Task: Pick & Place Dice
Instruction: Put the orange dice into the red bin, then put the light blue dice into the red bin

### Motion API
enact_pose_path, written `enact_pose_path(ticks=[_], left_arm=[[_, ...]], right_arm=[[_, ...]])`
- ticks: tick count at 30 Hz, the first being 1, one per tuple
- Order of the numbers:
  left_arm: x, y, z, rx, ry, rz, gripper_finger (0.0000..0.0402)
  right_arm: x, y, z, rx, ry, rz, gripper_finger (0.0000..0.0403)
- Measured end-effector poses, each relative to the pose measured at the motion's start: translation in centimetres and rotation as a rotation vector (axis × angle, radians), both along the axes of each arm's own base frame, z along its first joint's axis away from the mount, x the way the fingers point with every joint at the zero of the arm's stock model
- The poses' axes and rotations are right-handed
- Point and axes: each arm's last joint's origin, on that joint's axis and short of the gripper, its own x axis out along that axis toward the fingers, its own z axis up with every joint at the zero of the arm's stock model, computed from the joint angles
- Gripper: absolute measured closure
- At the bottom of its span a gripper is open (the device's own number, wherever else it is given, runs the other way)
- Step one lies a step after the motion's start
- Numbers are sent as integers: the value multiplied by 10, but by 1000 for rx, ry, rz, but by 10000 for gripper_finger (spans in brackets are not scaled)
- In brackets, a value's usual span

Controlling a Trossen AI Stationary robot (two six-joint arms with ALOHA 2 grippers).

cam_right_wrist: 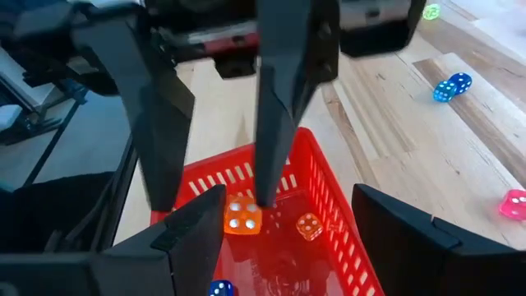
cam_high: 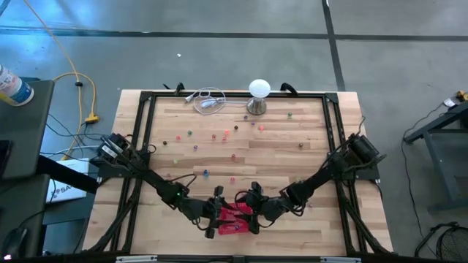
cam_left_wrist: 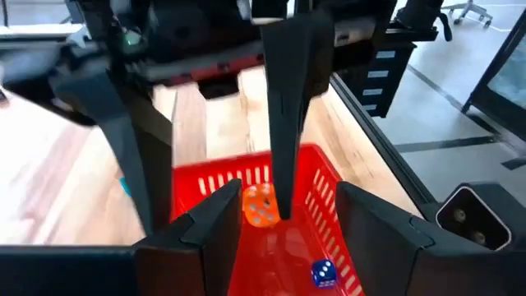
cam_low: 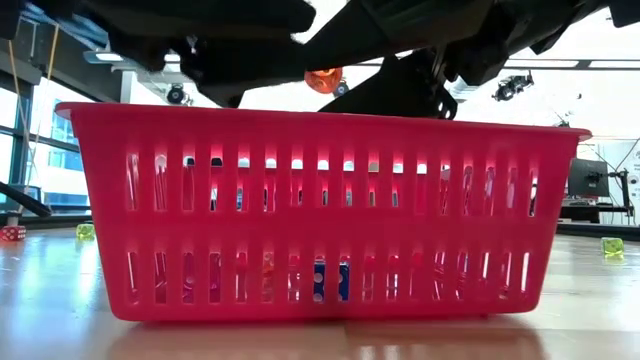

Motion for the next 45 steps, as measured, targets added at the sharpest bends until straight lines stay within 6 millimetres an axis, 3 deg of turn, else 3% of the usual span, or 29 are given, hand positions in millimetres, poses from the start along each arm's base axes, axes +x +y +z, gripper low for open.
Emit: enact_pose_path(ticks=[14, 22, 26, 30, 33, 38, 45], left_arm=[[-6, -9, -3, 4, 51, -139, 213], [-35, -6, 29, 68, 165, -155, 234], [-59, 0, 44, 154, 234, -75, 241], [-79, 17, 48, 161, 393, 46, 242], [-86, 28, 37, 165, 504, 100, 242], [-95, 49, 0, 203, 609, 185, 242], [-100, 78, -32, 145, 598, 317, 242]], right_arm=[[1, 2, 3, -38, -36, 22, 149], [-3, 12, 8, -46, -81, 65, 149], [-4, 14, 8, -39, -87, 71, 149], [-4, 15, 9, -23, -96, 86, 149], [-3, 15, 11, -15, -107, 87, 149], [-3, 15, 11, -10, -112, 90, 149], [-3, 16, 11, 5, -107, 124, 149]])
